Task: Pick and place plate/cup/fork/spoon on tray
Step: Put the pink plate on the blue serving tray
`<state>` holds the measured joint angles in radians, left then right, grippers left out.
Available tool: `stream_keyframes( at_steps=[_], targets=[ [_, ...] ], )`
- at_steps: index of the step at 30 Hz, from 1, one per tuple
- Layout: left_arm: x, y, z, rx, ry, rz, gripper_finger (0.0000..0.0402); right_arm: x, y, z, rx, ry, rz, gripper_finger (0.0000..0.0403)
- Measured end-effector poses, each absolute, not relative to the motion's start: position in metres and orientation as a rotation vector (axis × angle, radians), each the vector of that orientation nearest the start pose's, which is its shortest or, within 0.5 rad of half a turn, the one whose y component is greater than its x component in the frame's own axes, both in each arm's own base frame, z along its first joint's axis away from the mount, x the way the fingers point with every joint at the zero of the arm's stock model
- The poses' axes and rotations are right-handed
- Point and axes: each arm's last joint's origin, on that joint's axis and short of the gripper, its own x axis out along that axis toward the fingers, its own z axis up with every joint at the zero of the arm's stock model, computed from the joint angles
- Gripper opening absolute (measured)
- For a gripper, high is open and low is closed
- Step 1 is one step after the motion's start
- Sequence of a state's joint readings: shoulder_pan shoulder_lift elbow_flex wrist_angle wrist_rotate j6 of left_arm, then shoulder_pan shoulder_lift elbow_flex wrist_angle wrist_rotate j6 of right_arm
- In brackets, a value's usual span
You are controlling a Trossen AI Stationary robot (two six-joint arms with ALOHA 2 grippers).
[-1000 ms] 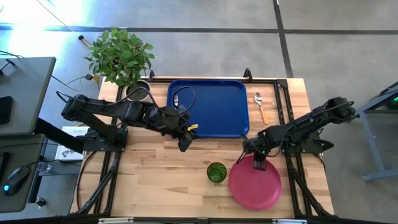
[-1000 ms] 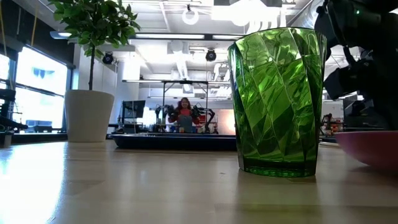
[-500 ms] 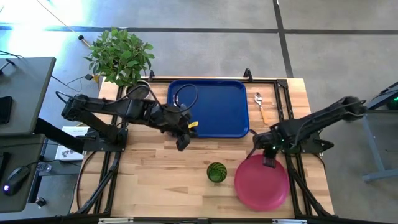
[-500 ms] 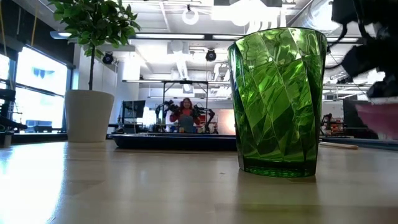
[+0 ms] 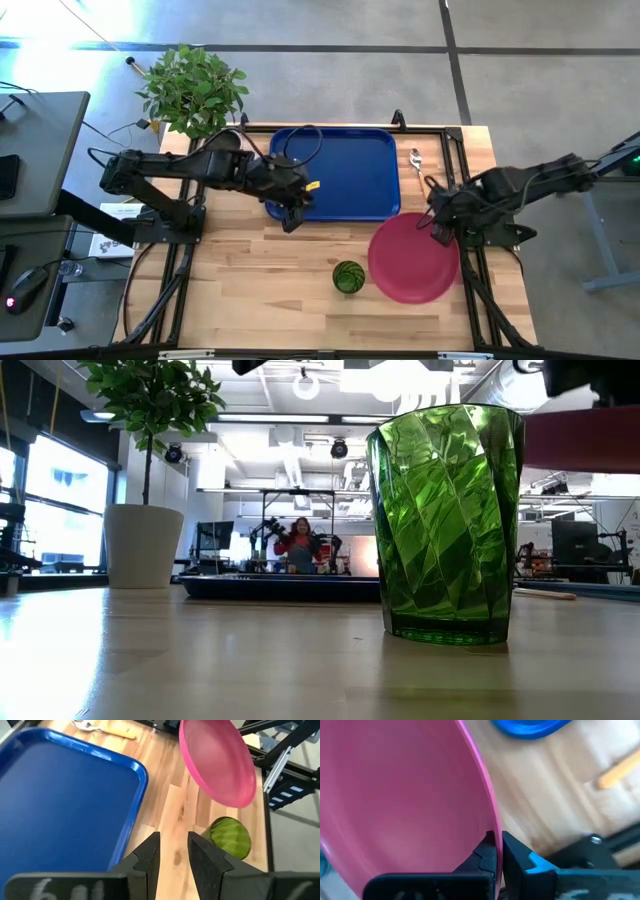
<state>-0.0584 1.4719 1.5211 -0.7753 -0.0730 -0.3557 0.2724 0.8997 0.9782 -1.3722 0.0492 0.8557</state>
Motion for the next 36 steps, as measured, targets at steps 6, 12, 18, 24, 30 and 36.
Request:
stream_keyframes(
  at_steps=[6,12,18,24,30,36],
  targets=[
    [0.307,-0.005,0.373,-0.215,0.730,0.145,0.0090,0.114,0.018,0.327,0.577,1.122,-0.521,0.0000],
    [0.306,0.003,0.372,-0.192,0.749,0.162,0.0090,0.121,0.002,0.337,0.736,0.956,-0.691,0.0000],
    [0.298,0.004,0.373,-0.168,0.776,0.158,0.0090,0.151,-0.016,0.338,0.855,0.783,-0.772,0.0000],
    [0.286,0.004,0.383,-0.164,0.757,0.170,0.0090,0.186,-0.047,0.326,0.895,0.756,-0.830,0.0000],
    [0.277,0.005,0.390,-0.162,0.732,0.178,0.0090,0.218,-0.087,0.304,0.929,0.772,-0.836,0.0000],
    [0.270,0.006,0.391,-0.146,0.750,0.242,0.0090,0.237,-0.126,0.279,0.951,0.824,-0.774,0.0000]
  ],
)
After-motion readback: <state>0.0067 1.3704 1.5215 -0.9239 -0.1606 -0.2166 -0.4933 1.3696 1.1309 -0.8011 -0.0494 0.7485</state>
